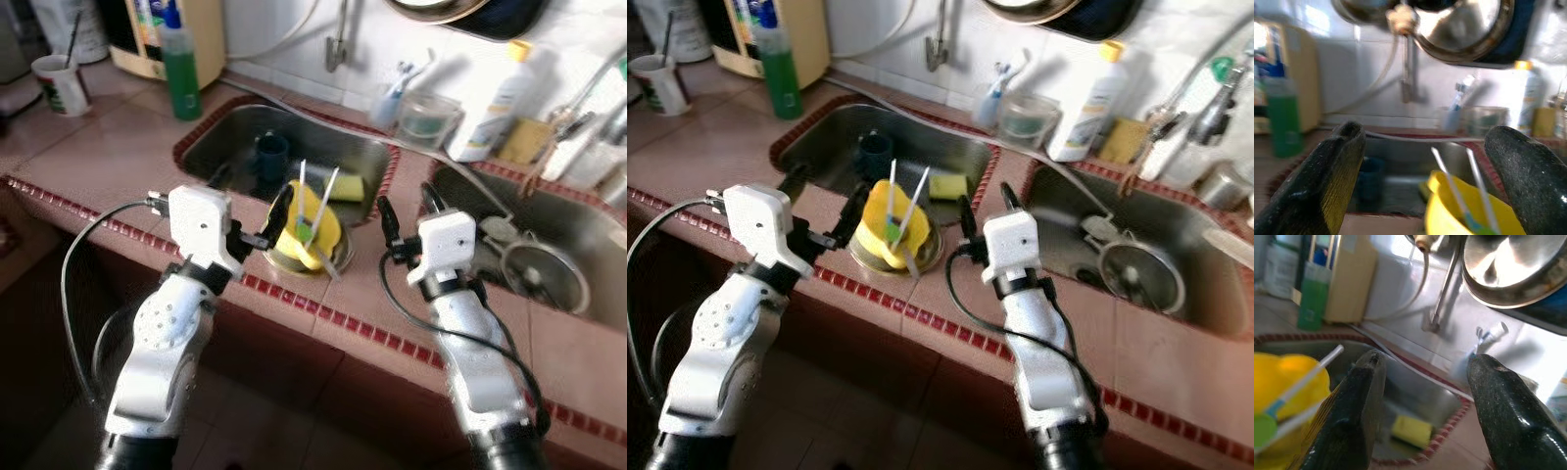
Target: Kitchen organization
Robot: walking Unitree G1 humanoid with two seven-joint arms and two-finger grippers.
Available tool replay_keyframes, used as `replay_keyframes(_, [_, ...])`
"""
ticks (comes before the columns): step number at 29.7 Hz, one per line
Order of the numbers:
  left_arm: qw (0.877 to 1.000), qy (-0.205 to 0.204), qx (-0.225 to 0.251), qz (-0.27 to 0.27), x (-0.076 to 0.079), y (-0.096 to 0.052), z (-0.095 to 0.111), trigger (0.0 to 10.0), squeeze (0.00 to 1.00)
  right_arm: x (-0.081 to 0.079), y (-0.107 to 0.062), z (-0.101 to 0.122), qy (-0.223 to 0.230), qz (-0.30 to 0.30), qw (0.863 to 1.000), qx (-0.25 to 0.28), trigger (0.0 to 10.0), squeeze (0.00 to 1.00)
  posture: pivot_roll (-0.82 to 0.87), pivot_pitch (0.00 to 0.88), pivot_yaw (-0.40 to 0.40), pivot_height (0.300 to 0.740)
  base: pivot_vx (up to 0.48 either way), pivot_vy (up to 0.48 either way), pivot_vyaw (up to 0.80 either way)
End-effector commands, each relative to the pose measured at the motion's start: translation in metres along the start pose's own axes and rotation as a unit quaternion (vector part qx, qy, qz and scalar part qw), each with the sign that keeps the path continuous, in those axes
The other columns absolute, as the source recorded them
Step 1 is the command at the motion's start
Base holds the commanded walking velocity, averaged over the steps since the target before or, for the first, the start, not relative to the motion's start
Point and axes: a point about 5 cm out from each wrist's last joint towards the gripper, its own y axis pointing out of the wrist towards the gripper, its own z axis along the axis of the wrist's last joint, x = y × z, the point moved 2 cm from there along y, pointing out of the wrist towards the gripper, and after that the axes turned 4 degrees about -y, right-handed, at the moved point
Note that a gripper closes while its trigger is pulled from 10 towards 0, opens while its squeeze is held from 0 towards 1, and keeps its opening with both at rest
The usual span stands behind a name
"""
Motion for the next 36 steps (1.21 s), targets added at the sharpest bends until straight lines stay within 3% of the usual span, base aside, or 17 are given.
replay_keyframes(1, [1.000, 0.002, 0.005, -0.019, 0.010, 0.003, 0.004, 10.0, 0.00, 0.009, 0.000, 0.003, 0.008, -0.013, 1.000, 0.008, 10.0, 0.00, -0.14, 0.068, -0.104, 0.740, 0.000, 0.000, 0.00])
replay_keyframes(9, [0.999, 0.008, -0.017, -0.049, 0.020, 0.007, 0.001, 10.0, 0.00, 0.007, -0.001, 0.007, 0.018, -0.010, 1.000, 0.018, 10.0, 0.00, -0.15, 0.072, -0.096, 0.740, 0.000, 0.000, 0.00])
replay_keyframes(23, [0.996, 0.018, -0.027, -0.081, 0.024, 0.015, 0.000, 10.0, 0.00, 0.005, -0.008, 0.006, 0.023, -0.018, 0.999, 0.013, 10.0, 0.00, -0.17, 0.081, -0.070, 0.740, 0.000, 0.000, 0.00])
replay_keyframes(36, [0.994, 0.015, -0.047, -0.101, 0.035, 0.008, -0.010, 10.0, 0.00, 0.009, -0.006, 0.004, 0.047, -0.035, 0.998, 0.002, 10.0, 0.00, -0.16, 0.082, -0.075, 0.740, 0.000, 0.000, 0.00])
